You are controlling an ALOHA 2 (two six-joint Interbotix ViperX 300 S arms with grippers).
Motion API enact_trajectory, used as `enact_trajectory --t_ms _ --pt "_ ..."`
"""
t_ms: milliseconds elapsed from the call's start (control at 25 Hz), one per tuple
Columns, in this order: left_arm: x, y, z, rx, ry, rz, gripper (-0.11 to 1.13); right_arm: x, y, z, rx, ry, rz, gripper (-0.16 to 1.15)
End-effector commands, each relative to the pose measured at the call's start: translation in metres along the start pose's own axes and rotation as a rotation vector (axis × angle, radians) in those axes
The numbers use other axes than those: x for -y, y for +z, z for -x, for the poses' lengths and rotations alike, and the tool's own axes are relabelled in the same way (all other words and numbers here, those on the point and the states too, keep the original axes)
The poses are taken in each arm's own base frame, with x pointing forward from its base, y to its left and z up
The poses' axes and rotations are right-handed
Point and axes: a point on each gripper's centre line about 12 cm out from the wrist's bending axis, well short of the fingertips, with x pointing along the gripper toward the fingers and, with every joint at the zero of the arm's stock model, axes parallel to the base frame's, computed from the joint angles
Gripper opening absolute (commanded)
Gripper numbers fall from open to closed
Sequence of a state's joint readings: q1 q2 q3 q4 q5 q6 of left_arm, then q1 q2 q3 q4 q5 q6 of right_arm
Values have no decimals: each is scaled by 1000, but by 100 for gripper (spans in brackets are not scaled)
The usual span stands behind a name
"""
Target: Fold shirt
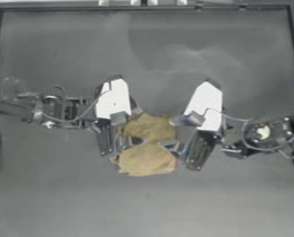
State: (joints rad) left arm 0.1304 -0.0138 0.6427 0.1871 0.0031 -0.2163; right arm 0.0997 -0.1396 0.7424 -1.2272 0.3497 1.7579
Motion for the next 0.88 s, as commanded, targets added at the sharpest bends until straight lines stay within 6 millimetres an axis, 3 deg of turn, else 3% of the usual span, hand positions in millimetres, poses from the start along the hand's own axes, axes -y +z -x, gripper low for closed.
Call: enact_trajectory --t_ms 40,440,640,880 --pt "2 19 16 113 -15 -1 102 -2 10 14 77 48 -1 94" --pt "0 -9 1 213 -52 45 102 -1 2 16 192 60 1 94" --pt "0 -27 -15 187 -52 67 102 -6 -6 3 168 42 18 94" --pt "0 -45 -31 160 -58 59 102 -5 -7 1 160 34 5 94"
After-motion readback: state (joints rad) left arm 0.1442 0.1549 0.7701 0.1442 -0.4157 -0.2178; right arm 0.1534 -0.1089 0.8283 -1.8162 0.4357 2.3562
